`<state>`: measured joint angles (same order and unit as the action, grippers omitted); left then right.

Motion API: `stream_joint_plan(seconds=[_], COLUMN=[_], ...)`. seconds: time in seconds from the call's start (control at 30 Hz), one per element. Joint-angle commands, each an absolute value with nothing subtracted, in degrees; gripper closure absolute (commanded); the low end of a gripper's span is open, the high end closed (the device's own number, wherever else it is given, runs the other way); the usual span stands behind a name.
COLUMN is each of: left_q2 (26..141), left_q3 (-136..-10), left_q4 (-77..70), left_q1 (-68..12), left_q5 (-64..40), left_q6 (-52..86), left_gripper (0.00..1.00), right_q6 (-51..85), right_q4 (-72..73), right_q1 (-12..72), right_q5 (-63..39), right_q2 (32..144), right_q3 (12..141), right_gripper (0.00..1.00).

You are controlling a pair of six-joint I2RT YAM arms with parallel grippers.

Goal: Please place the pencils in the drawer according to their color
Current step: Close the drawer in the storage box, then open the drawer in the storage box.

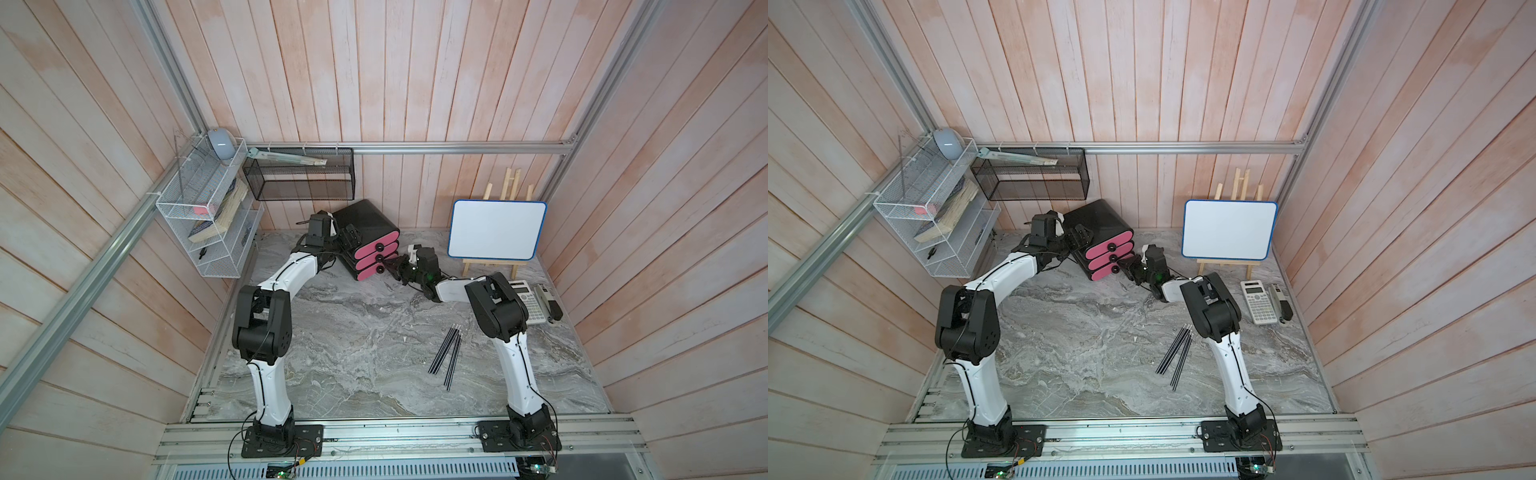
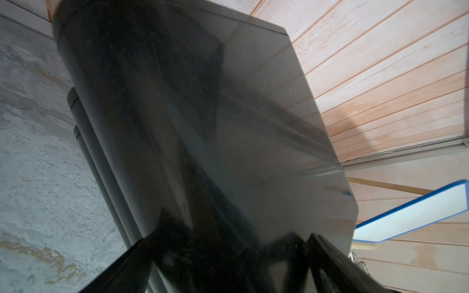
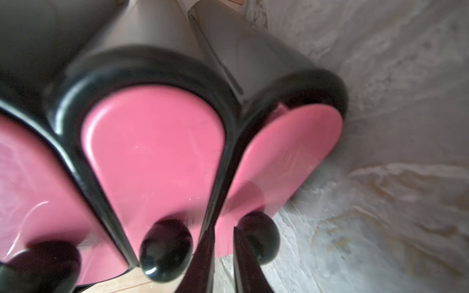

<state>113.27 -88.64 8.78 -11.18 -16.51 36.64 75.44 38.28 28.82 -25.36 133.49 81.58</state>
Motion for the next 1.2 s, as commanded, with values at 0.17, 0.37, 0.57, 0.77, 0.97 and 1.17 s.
stream_joint_plan(seconds=[0.17, 0.37, 0.57, 0.77, 0.97, 1.17], left_q2=[107.45, 102.21, 94.37, 84.58, 78.17, 74.95], left_q3=[-86.34, -83.3, -73.93, -64.28, -58.26, -55.22], left_q4=[20.44, 23.86, 23.66, 22.13, 21.53, 21.72], left_q1=[-10.04, -10.05, -10.05, -10.07, -10.03, -10.06], left_q5=[-18.41, -19.74, -21.13, -22.04, -22.89, -22.92], left_q6=[35.46, 35.41, 36.84, 39.9, 42.7, 43.85], left_gripper=[0.01, 0.01, 0.01, 0.01, 0.01, 0.01], right_q6=[76.58, 78.46, 79.89, 82.35, 82.44, 83.16], right_q4=[46.09, 49.85, 51.12, 50.94, 48.43, 46.83], right_q1=[28.78, 28.89, 29.41, 30.04, 30.58, 31.02], right_q5=[-23.81, -25.31, -25.49, -25.24, -25.14, -25.27], right_q2=[125.96, 128.68, 131.86, 134.22, 136.82, 139.29], right_q3=[68.49, 68.27, 71.1, 73.96, 78.55, 81.95], right_gripper=[0.53, 0.5, 0.49, 0.49, 0.49, 0.5])
